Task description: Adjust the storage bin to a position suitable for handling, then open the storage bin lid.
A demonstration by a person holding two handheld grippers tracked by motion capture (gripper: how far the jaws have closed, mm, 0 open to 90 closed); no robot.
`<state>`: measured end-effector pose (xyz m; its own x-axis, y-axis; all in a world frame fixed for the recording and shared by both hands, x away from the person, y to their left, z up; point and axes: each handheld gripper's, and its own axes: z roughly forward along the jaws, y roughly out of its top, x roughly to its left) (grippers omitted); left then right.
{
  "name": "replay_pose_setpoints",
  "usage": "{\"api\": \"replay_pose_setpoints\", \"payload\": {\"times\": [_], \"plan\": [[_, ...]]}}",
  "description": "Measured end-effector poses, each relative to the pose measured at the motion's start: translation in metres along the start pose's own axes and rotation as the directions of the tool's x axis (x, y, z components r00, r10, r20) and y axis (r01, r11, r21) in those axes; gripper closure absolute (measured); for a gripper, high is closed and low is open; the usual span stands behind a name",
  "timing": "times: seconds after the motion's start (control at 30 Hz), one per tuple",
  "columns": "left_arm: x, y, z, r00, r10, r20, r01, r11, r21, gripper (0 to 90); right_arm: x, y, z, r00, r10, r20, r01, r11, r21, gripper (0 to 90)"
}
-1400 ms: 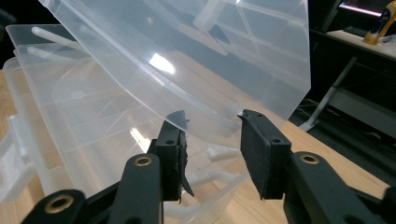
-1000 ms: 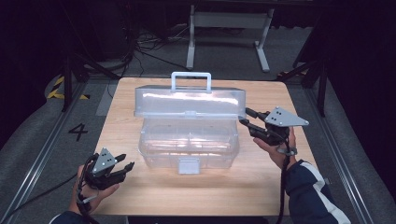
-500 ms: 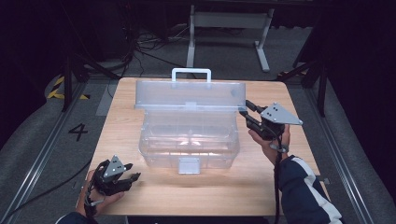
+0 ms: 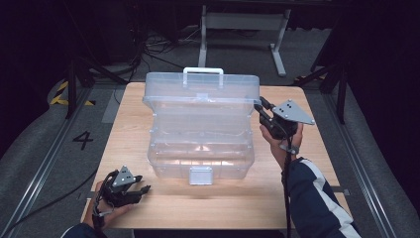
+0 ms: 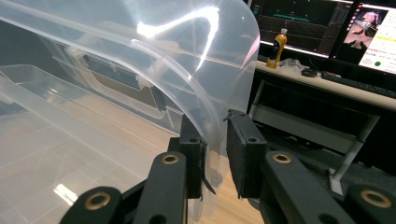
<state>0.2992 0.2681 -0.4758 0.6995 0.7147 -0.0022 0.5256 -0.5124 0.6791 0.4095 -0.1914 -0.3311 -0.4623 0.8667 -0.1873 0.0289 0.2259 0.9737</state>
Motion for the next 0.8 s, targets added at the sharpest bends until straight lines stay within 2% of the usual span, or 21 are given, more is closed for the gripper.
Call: {"api": "replay_pose_setpoints", "payload": {"times": [0.17,0.37,0.53,0.6,0.67,0.7,0.8], "plan": [[0.001,-0.003,0.000,0.9999,-0.007,0.015,0.008,0.9998,-0.019,49.4,-0.002,0.001,0.001,1.0000,0.001,-0.009,-0.001,1.000,0.006,77.3],[0.003,-0.008,-0.001,0.9997,0.007,0.025,-0.006,0.9989,-0.046,46.0,-0.005,0.004,0.003,0.9996,-0.009,-0.027,0.009,1.000,0.016,77.3],[0.004,-0.006,0.001,0.9997,0.008,0.024,-0.007,0.9992,-0.040,42.6,-0.009,0.006,0.004,0.9989,-0.017,-0.044,0.017,1.000,0.017,79.5],[0.004,-0.006,0.001,0.9997,0.007,0.025,-0.006,0.9991,-0.043,42.5,-0.010,0.007,0.004,0.9990,-0.028,-0.034,0.029,0.999,0.018,80.8],[0.005,-0.005,0.001,0.9996,0.021,0.017,-0.021,0.9990,-0.040,41.8,-0.010,0.008,0.005,0.9987,-0.033,-0.038,0.034,0.999,0.025,80.9],[0.004,-0.005,0.002,0.9997,0.006,0.022,-0.005,0.9990,-0.044,41.5,-0.011,0.009,0.005,0.9985,-0.041,-0.037,0.042,0.999,0.029,80.9],[0.004,-0.005,0.002,0.9997,0.003,0.026,-0.002,0.9991,-0.043,40.7,-0.012,0.010,0.006,0.9981,-0.049,-0.038,0.051,0.998,0.037,81.1]]}}
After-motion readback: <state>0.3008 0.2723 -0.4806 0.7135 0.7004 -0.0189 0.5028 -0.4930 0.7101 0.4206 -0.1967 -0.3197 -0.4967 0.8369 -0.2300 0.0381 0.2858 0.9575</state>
